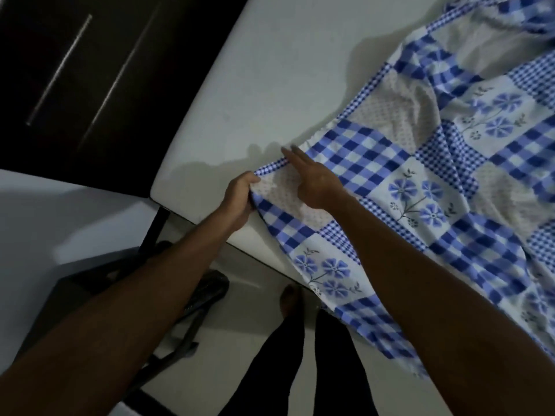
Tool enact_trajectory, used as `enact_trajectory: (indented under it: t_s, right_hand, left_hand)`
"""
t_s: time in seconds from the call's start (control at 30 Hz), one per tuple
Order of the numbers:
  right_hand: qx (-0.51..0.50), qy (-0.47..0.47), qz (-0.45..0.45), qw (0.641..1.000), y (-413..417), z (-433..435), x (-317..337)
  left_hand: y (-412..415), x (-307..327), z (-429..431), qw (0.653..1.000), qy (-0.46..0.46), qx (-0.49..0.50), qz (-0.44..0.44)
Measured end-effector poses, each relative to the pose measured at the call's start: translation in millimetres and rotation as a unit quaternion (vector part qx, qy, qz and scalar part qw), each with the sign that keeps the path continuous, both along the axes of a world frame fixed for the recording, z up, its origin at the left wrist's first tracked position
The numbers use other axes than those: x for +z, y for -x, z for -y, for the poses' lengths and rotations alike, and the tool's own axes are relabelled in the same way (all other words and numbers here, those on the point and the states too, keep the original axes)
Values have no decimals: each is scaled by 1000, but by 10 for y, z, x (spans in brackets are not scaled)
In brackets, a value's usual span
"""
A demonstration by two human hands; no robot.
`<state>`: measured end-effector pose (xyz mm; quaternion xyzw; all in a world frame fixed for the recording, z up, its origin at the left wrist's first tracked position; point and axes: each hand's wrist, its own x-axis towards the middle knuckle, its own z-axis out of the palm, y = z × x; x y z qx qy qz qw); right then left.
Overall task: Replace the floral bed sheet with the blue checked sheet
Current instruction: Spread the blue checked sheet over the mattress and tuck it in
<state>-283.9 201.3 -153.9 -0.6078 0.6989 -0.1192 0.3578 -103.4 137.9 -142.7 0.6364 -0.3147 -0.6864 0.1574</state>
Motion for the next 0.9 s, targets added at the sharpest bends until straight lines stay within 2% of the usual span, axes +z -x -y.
enact_trajectory:
  t_s: [0.1,0.17,0.23,0.37,0.47,0.57,0.63,0.7,0.8,0.9]
  right_hand:
    - [25,-12,-13,1000,-125,183,10]
    - [43,-11,-30,999,-271,286,15]
    - [53,13,-26,998,-462,303,13]
    - [81,81,-3,993,-806,224,39]
    - [87,108,-5,990,-958,138,18]
    - [104,95,6,990,-988,94,16]
    - [112,79,-5,990,-918,36,40]
    - [90,68,-16,994,-766,-74,15]
    - [0,65,-39,997,-493,-416,-11]
    - [-147,88,-47,984,-298,-855,7]
  left_hand:
    - [-270,-57,9,999,22,-49,5]
    - [-421,-47,0,992,59,-83,68]
    - [-622,-76,-26,980,103,-117,127]
    - [-1164,-115,-117,938,163,-261,162]
    - [-1410,-94,-241,914,219,-271,205]
    - [-1409,-39,-346,889,279,-264,250]
    - [-1304,17,-431,887,308,-261,225]
    - [-1120,110,-577,872,343,-299,184]
    - [-786,174,-899,844,351,-382,140]
    - [-424,190,-1236,833,326,-440,83]
